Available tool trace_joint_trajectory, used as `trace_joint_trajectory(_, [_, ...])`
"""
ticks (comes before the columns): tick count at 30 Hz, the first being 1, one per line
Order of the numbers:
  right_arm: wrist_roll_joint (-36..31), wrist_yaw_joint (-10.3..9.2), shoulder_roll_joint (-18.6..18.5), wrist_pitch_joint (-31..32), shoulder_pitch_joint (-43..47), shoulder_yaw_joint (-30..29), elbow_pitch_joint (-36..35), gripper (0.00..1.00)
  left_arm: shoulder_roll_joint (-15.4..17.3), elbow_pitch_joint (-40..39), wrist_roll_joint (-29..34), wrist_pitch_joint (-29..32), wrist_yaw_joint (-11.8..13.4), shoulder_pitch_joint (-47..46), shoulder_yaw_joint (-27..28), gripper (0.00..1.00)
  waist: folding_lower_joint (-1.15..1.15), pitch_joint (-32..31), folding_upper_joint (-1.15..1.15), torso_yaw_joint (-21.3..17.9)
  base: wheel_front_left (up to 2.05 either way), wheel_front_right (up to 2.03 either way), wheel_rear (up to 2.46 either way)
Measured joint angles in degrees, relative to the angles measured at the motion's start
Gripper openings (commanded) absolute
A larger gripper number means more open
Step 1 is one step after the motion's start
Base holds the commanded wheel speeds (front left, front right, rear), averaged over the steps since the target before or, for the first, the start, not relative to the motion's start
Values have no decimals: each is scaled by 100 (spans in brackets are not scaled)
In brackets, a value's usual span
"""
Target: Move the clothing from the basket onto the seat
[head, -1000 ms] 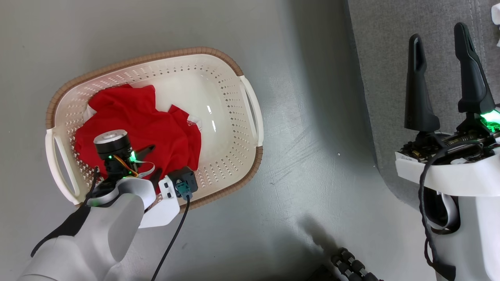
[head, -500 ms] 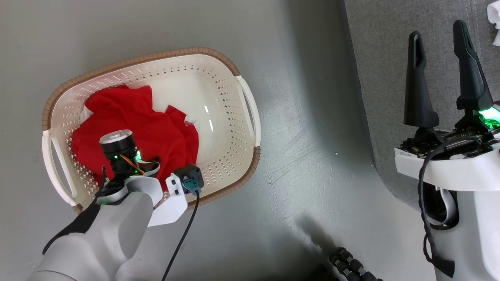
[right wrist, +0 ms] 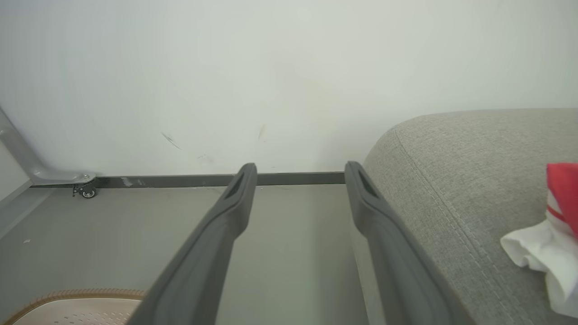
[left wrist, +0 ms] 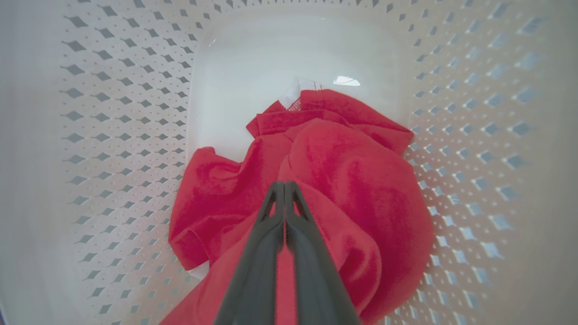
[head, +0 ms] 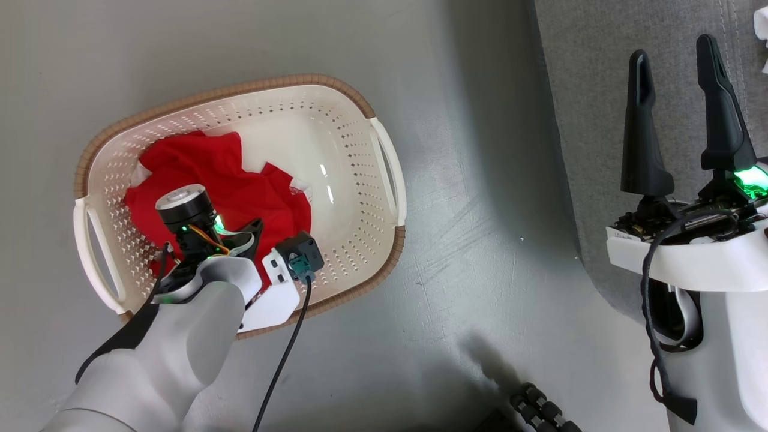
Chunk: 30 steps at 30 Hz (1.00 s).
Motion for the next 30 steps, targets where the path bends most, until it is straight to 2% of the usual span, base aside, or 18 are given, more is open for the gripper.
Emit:
trace_joint_trajectory(22, [-15,0,-1,-48,-85,-165,164,100,-77,-485,-495,-1006,508,28,388,0,0,-281,0,243,0,0,0])
trace_joint_trajectory(30, [-324,0,-2,-51,-87,-250,202,100,-125,-759,-760,-1346,754,273,615,0,0,-472,0,356,0,0,0])
